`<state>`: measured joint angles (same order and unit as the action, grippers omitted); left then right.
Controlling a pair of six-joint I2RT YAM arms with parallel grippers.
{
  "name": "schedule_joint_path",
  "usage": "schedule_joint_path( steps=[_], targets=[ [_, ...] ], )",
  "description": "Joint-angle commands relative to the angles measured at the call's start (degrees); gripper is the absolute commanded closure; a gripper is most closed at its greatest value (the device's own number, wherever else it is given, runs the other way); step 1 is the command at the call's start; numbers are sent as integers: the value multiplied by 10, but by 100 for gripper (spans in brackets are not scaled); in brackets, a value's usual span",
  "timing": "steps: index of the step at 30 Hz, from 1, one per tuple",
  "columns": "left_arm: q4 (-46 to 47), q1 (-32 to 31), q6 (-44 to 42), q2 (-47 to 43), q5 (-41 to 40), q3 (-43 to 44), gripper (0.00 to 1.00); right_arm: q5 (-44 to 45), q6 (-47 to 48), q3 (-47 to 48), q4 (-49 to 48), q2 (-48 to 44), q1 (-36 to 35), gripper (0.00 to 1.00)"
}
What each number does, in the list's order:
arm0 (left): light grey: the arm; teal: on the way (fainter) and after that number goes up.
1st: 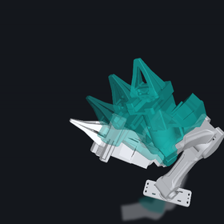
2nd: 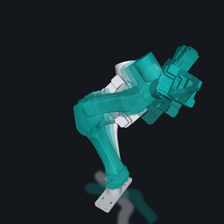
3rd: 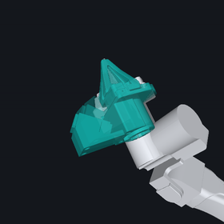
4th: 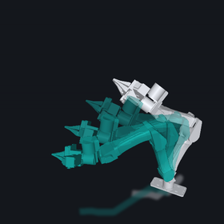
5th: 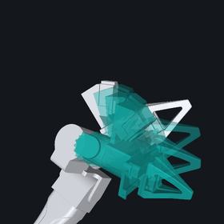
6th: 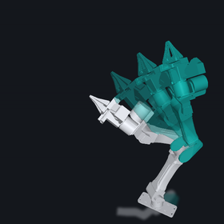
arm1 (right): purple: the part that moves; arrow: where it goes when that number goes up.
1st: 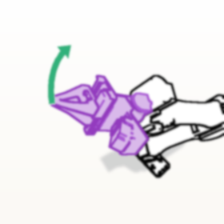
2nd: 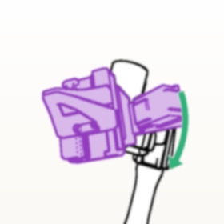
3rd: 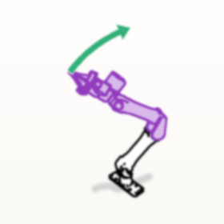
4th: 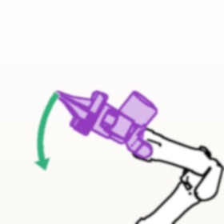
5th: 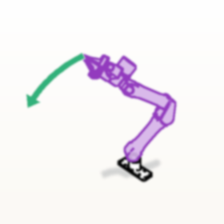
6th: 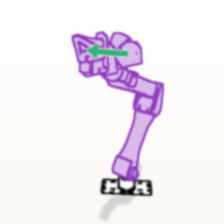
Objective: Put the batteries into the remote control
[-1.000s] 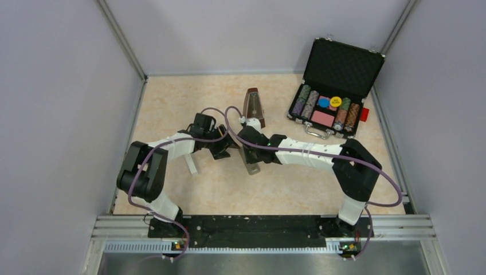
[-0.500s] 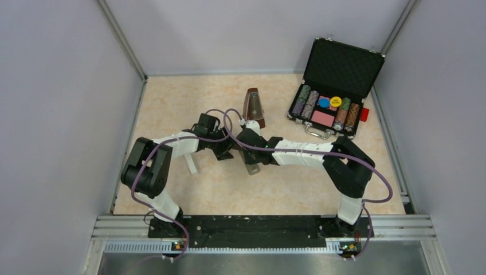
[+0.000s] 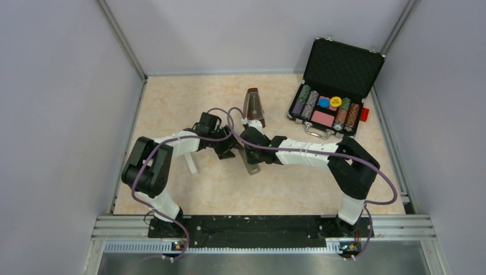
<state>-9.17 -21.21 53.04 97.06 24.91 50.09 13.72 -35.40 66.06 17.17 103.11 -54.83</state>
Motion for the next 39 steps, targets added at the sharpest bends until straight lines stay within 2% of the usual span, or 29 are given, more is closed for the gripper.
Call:
schedule_joint_path(
  steps=[1, 10, 20, 29, 39],
  targets=[
    [13, -4, -7, -9, 10, 26, 41, 1, 8, -4, -3, -59, 5, 86],
    [4, -24, -18, -4, 4, 31, 47, 4, 6, -42, 5, -69, 5, 83],
    [-26, -42, -30, 0, -10, 31, 50, -15, 12, -57, -6, -44, 5, 89],
    [-23, -64, -38, -4, -10, 12, 54, -33, 13, -63, -19, -24, 5, 100],
    [-26, -82, -49, 8, -21, -2, 61, -70, -2, -90, -44, -6, 6, 100]
  ],
)
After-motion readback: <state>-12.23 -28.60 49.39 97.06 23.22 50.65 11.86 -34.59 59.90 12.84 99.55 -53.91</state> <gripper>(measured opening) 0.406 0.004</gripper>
